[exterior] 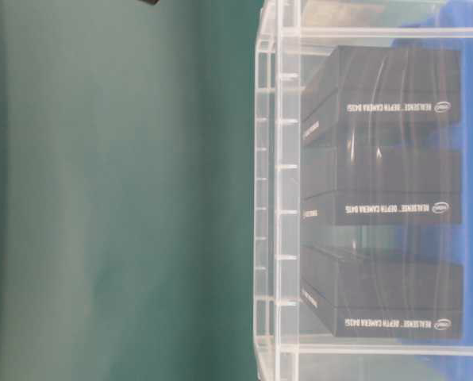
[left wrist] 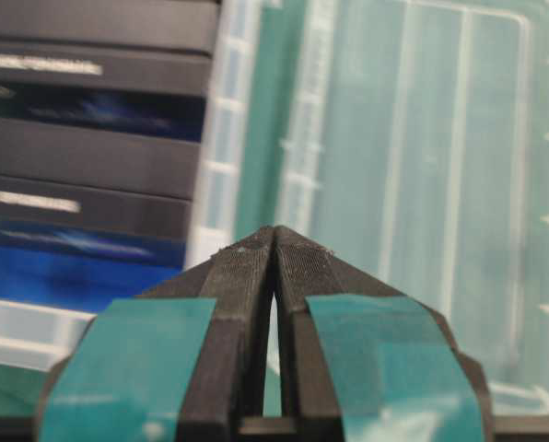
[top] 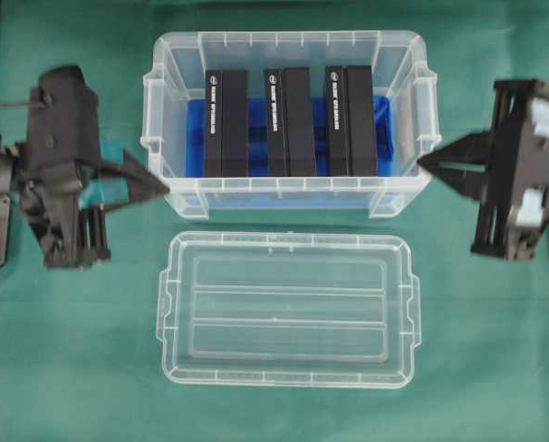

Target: Clamp the lid of the box with both arms, then lift and open it.

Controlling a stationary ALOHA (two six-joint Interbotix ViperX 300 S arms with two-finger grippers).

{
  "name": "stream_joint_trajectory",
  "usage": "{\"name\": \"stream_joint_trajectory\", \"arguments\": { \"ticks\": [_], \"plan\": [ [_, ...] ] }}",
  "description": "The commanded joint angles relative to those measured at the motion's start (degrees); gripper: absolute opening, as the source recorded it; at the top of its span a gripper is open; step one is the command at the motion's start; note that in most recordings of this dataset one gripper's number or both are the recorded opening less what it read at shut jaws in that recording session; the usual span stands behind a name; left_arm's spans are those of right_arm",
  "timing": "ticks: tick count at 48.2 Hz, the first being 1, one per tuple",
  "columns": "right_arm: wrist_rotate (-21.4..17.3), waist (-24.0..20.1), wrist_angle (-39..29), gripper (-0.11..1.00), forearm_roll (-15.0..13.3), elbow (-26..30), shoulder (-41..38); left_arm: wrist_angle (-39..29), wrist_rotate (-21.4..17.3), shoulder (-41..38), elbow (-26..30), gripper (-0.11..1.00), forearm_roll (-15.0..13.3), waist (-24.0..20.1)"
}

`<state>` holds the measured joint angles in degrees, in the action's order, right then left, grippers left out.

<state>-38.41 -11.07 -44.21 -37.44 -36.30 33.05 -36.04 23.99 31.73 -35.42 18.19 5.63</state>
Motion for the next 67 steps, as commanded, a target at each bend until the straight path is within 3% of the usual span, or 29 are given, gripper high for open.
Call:
{"name": "stream_joint_trajectory", "arguments": {
  "ticks": [1,15,32,67],
  "plan": [
    [0.1,2.4,1.9,0.00,-1.0,-0.3,1.7,2.3,-1.4,1.5,0.2,0.01,0.2,-2.4],
    [0.1,10.5,8.0,0.00,-2.4,-3.2,4.6,7.9,-5.0,4.8,-1.8,0.01,0.2,-10.0],
    [0.2,17.8,14.5,0.00,-3.4,-6.4,7.1,13.2,-7.5,8.3,-4.7,0.01,0.2,-14.2],
    [0.2,18.6,18.5,0.00,-3.4,-8.6,8.1,14.2,-7.3,9.9,-6.2,0.01,-0.3,-14.4]
  ]
}}
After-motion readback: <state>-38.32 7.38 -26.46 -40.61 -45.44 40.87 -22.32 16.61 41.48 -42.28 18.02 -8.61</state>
